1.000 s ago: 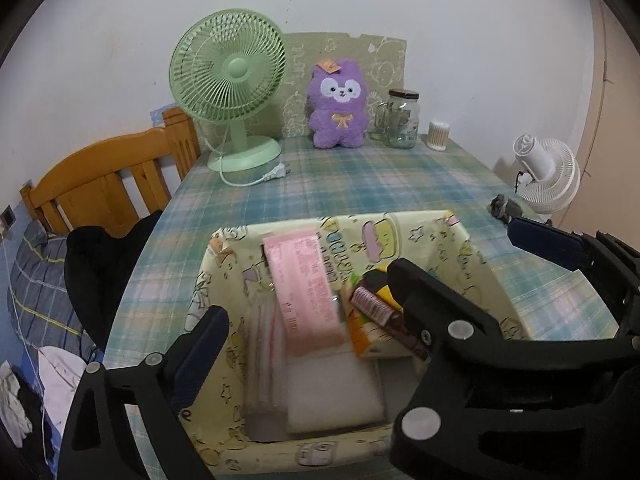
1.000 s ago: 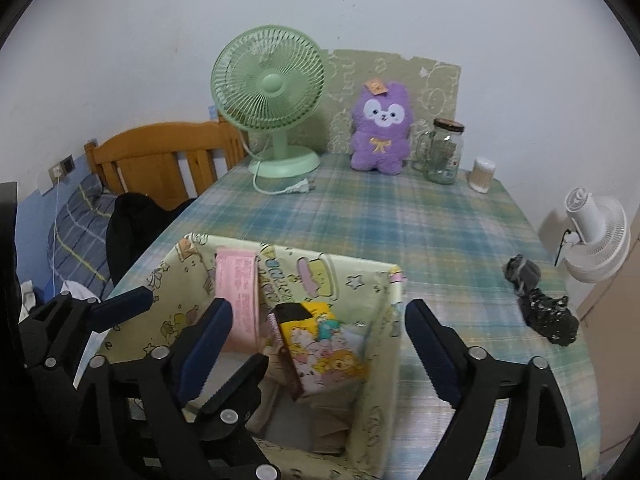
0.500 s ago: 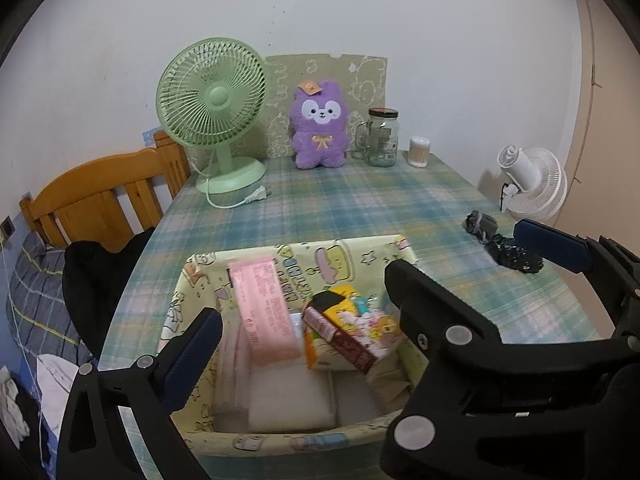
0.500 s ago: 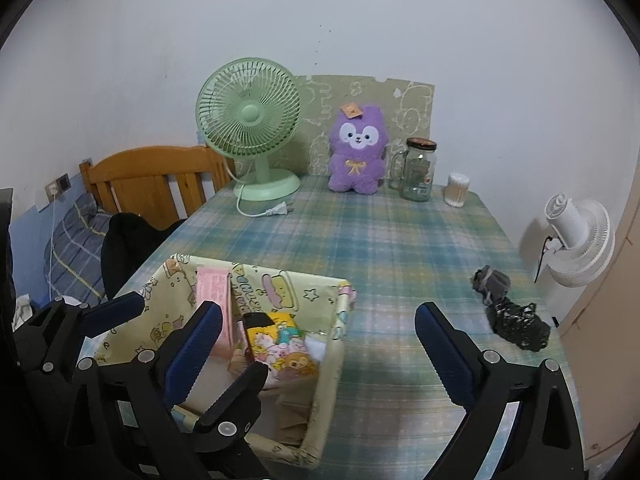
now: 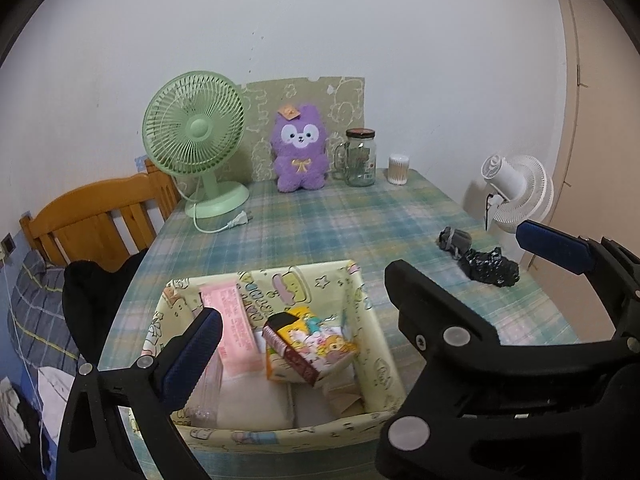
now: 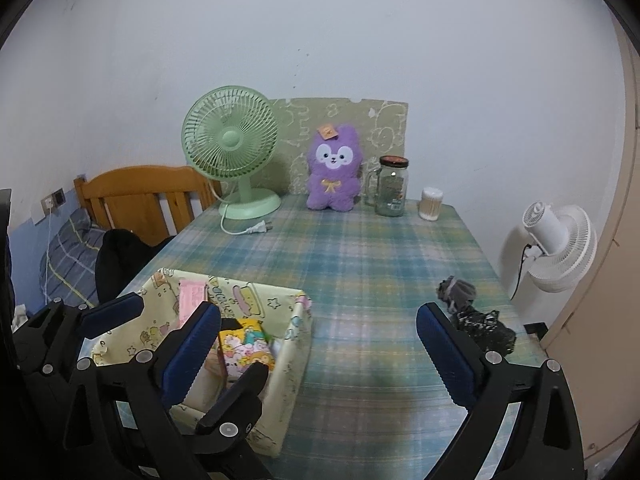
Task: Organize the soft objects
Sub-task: 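Withdraw both open grippers from the box toward the black plastic bag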
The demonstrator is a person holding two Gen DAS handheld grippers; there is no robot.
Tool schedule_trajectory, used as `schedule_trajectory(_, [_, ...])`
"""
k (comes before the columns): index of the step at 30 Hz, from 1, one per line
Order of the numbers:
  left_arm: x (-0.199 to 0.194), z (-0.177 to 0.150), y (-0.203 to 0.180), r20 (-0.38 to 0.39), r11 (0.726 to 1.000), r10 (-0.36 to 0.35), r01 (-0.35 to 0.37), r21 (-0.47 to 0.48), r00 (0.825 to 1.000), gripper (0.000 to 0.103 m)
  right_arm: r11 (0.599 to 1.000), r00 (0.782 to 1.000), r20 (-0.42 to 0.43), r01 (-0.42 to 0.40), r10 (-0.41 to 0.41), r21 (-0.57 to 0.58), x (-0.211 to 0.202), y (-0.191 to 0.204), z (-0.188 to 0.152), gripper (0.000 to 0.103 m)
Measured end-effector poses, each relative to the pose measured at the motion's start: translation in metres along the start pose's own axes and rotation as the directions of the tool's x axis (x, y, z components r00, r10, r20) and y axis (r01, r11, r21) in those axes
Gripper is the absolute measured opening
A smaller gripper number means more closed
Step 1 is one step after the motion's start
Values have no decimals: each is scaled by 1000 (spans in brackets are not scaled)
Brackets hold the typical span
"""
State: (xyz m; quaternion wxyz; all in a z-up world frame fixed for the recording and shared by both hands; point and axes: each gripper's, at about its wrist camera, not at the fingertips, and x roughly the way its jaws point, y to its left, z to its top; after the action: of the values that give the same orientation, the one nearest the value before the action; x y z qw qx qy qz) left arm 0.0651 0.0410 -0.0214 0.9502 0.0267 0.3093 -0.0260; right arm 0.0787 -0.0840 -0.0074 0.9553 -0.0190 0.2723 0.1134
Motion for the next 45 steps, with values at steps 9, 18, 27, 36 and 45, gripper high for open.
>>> schedule_trajectory(9, [-9, 8, -24, 34, 1000, 13, -12, -1, 999, 103, 999, 999, 30, 18, -19, 28, -16, -23, 3, 100])
schedule_trajectory(18, [-11, 15, -46, 47, 1000, 1, -1, -2, 999, 103, 998, 998, 55, 40, -43, 49, -26, -48, 5, 100])
schedule_trajectory(27, [-9, 21, -70, 51, 1000, -16, 16, 3, 999, 103, 996, 996, 63, 64, -68, 63, -32, -73, 4, 100])
schedule_trajectory(36, [2, 23, -96, 49, 999, -42, 42, 8, 998, 103, 993, 993, 65, 90, -95, 77, -31, -98, -2, 100])
schedule_trajectory(45, [24, 19, -120, 27, 998, -66, 65, 19, 997, 103, 990, 995, 25, 98, -101, 97, -14, -128, -13, 101])
